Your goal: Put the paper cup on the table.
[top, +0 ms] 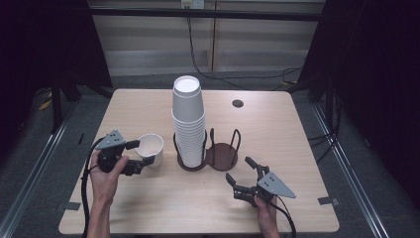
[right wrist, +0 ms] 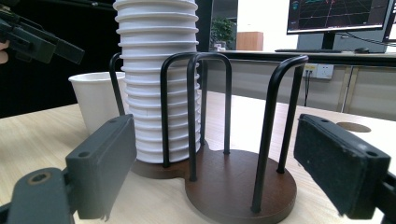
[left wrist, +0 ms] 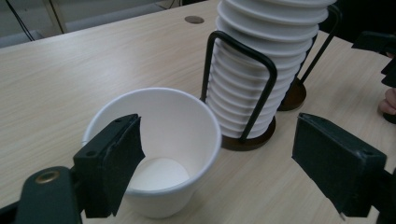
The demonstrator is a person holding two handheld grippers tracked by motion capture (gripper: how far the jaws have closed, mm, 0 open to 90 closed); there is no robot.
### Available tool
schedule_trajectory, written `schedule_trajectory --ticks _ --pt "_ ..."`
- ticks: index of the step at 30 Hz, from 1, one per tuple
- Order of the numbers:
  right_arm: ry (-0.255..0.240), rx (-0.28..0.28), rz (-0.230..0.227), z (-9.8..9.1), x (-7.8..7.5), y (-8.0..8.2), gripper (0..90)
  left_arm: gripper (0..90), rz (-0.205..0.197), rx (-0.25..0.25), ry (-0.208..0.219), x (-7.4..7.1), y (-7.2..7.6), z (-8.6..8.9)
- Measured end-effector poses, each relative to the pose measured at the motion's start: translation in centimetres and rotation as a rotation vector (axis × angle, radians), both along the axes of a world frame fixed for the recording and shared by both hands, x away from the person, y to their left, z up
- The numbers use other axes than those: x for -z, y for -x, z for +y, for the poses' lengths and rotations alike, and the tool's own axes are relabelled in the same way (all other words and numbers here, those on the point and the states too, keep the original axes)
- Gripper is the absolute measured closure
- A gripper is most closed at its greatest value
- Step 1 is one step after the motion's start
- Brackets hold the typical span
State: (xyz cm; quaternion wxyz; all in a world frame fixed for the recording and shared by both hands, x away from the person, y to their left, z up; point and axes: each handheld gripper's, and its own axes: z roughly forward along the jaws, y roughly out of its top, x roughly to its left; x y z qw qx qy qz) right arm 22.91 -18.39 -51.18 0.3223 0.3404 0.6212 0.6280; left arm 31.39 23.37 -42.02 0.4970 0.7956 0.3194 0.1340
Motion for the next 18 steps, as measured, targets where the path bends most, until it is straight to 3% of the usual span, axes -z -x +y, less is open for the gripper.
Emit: schedule_trajectory --ticks 3,7,9,12,15,18 --pt "-0.001 0.000 0.001 0.0 0.0 0.0 12.5 16.0 -0.036 0.005 0.058 0.5 1.0 -0.8" --pt "-0.001 -0.001 0.001 0.0 0.0 0.0 12.5 16.0 -0.078 0.017 0.053 1.1 2.0 -2.4" --pt "0.000 0.001 0.000 0.0 0.0 0.0 12.6 16.0 -0.074 0.015 0.083 1.3 2.5 -2.9" --pt "0.001 0.001 0.002 0.0 0.0 0.0 12.5 16.0 -0.105 -0.006 0.114 1.7 3.5 -3.5" --pt "0.001 0.000 0.001 0.0 0.0 0.0 12.5 15.9 -0.121 0.024 0.117 2.0 4.0 -4.0" --pt "0.000 0.001 0.002 0.0 0.0 0.0 12.5 16.0 -0.137 0.008 0.152 2.6 4.7 -4.3"
